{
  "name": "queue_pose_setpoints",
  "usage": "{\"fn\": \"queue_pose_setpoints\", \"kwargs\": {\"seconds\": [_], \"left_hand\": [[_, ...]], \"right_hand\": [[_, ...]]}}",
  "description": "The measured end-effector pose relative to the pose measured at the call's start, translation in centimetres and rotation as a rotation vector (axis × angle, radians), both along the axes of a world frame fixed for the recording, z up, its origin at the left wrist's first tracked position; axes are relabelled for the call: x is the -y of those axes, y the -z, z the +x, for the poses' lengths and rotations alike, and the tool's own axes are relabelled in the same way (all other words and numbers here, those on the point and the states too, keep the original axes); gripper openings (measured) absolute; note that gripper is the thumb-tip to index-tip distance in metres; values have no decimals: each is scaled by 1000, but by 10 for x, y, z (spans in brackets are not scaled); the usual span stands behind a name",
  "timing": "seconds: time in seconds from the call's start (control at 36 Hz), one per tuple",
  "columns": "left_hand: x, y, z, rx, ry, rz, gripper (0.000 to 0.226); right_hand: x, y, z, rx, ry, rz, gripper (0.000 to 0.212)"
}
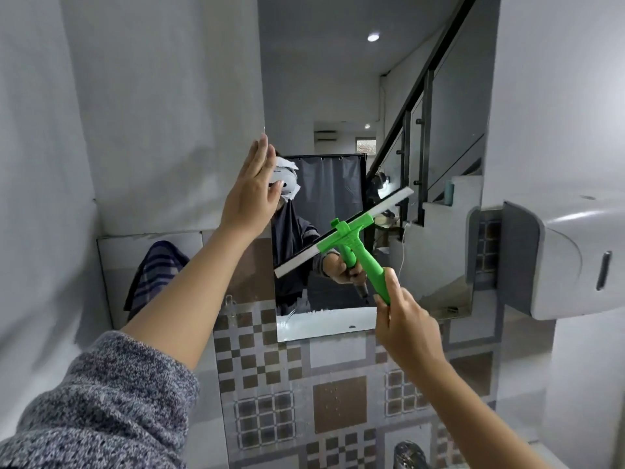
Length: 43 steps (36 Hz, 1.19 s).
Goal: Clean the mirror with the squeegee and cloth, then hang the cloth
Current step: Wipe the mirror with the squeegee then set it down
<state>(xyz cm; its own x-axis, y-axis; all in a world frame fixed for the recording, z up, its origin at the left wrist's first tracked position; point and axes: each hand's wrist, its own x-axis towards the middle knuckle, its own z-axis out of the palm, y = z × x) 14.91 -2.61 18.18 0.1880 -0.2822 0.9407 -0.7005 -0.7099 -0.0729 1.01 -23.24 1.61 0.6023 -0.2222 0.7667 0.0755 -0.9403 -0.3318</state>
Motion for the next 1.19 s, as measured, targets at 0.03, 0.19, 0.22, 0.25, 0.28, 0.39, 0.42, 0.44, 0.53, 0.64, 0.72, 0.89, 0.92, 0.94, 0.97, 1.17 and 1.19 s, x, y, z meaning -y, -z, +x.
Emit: {"fn": "queue_pose_setpoints", "kwargs": {"seconds": [0.03,0.19,0.22,0.25,0.28,0.39,0.42,0.44,0.53,0.64,0.72,0.89,0.92,0.94,0.97,1.17,1.19], "left_hand": [[2,2,-1,-6,-10,-3,61],[15,5,-2,-23,-57,33,73],[17,5,-2,-28,-65,28,74],[19,5,-3,-31,-72,21,75],[21,5,-4,-30,-77,16,75],[24,5,-4,-47,-88,8,76],[24,5,-3,-51,-83,10,76],[24,5,-3,-50,-76,14,76],[24,5,-2,-39,-64,25,76],[24,5,-3,-41,-59,27,76],[23,5,-3,-49,-63,42,77],[22,5,-5,-55,-69,51,78],[22,5,-5,-55,-71,50,78],[22,5,-5,-56,-71,48,78],[22,5,-5,-57,-70,46,78],[18,14,-8,-75,-71,80,78],[17,15,-9,-79,-70,89,78]], "right_hand": [[9,-2,-2,-7,4,-46,49],[59,-19,-11,-41,46,-252,49],[67,-20,-12,-40,52,-275,49],[75,-22,-14,-36,57,-292,48],[83,-23,-15,-30,60,-304,47],[114,-23,-22,-6,81,-301,44],[121,-22,-23,-4,88,-281,45],[127,-20,-24,-5,95,-258,46],[141,-13,-26,-2,124,-178,48],[152,-1,-27,15,144,-87,51],[156,11,-24,23,161,-3,53],[138,32,-28,26,137,196,48],[133,34,-28,20,122,248,48],[128,38,-27,17,104,295,48],[123,41,-26,16,84,339,48],[79,52,-18,68,-25,638,35],[71,52,-16,79,-33,672,31]]}}
